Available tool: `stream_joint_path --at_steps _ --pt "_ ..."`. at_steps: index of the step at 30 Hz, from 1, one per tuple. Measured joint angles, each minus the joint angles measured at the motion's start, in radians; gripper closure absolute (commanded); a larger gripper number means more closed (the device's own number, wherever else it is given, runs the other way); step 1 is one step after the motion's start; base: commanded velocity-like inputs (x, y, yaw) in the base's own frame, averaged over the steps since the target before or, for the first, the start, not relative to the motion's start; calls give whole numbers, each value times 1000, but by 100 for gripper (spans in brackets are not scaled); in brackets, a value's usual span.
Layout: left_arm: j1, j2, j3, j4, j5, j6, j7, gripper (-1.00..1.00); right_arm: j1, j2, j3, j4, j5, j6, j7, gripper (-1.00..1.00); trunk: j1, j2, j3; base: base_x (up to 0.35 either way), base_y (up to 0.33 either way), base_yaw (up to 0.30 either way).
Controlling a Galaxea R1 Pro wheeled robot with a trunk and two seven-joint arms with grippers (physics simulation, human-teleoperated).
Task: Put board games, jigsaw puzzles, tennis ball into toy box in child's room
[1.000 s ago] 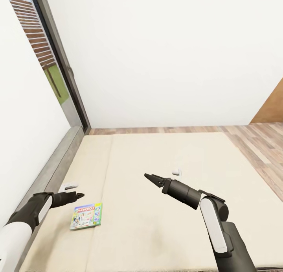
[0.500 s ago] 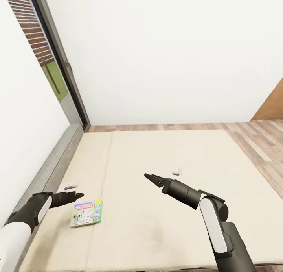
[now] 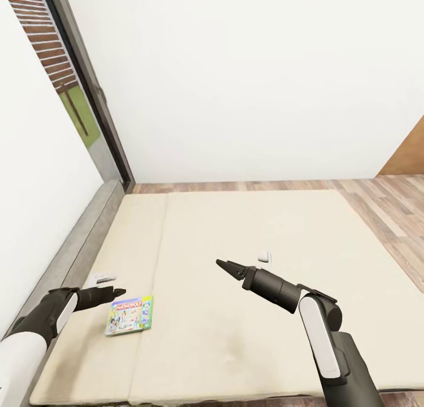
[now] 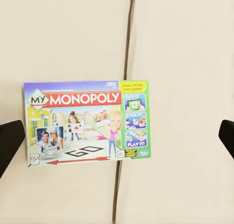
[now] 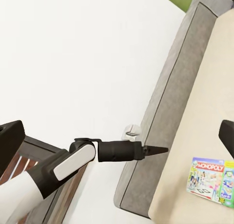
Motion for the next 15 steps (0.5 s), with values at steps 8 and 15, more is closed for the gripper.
stream_joint_path --at_steps 8,15 --pt "0 0 0 0 0 0 0 -100 0 1 0 0 0 0 -1 -100 0 0 -13 12 43 0" --pt "0 0 0 0 0 -1 -1 -100 0 2 0 0 2 0 -1 -100 0 0 -25 15 36 0"
